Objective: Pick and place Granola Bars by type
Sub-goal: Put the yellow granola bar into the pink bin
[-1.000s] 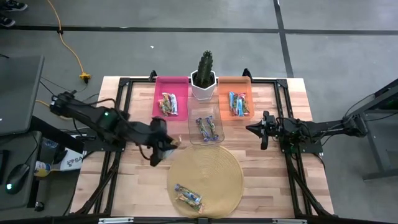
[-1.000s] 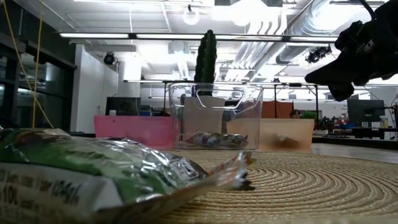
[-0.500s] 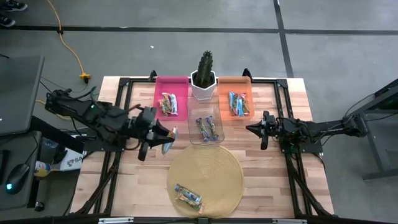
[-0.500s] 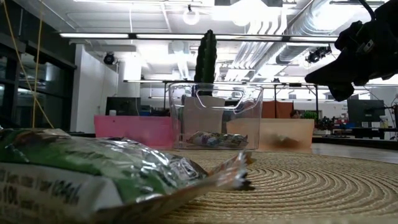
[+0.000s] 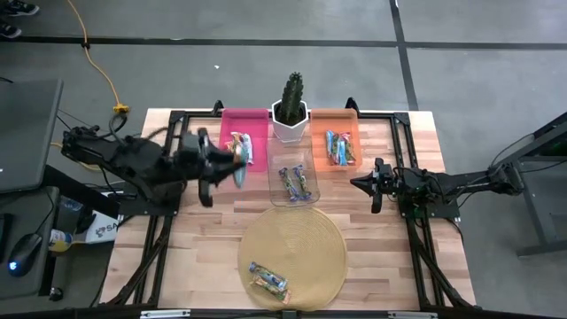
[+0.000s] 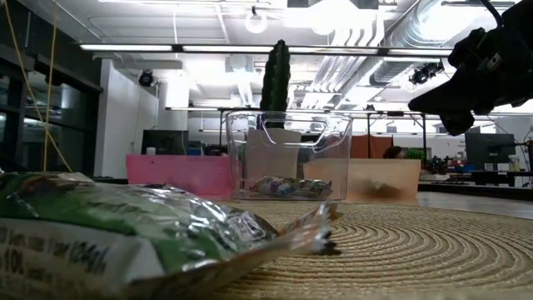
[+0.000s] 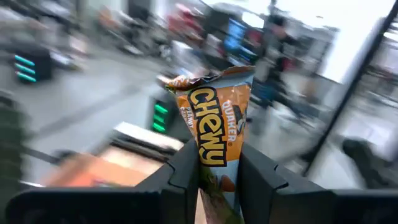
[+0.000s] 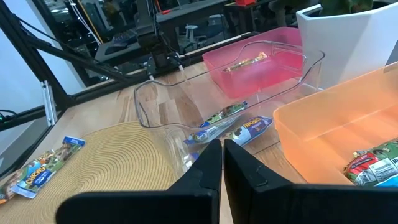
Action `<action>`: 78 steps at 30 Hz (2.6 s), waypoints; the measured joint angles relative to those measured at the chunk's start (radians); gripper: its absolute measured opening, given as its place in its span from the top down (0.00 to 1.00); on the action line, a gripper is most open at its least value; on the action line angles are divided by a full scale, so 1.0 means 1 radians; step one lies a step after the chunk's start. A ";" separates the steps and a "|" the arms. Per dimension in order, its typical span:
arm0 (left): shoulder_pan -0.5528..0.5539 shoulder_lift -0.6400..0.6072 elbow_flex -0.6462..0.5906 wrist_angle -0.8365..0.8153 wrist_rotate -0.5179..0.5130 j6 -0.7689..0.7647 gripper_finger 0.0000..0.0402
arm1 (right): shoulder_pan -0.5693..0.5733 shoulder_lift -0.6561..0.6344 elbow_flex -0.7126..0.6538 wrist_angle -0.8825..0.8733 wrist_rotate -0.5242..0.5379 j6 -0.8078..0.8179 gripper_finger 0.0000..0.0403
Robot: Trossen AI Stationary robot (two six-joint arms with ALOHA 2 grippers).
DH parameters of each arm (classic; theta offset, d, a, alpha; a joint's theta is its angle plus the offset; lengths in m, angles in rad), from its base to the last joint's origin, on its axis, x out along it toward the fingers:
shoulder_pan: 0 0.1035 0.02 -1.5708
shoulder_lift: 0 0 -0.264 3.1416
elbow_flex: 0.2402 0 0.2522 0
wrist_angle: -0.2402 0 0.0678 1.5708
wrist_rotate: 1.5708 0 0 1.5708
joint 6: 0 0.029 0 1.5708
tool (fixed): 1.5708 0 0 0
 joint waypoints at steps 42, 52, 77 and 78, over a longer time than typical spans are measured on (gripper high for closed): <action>0.970 0.276 0.000 -0.573 0.096 -0.333 0.80 | 0.000 0.000 0.000 0.000 0.000 0.001 1.00; 1.083 0.440 -0.003 -0.567 0.312 -0.407 0.80 | 0.000 0.000 0.000 0.000 0.000 0.000 1.00; 1.051 0.505 -0.323 -0.330 0.477 -0.454 0.79 | 0.000 0.000 0.000 0.000 0.000 0.001 1.00; 1.050 0.510 -0.323 -0.330 0.482 -0.452 0.79 | 0.000 0.000 0.000 0.000 0.000 0.001 1.00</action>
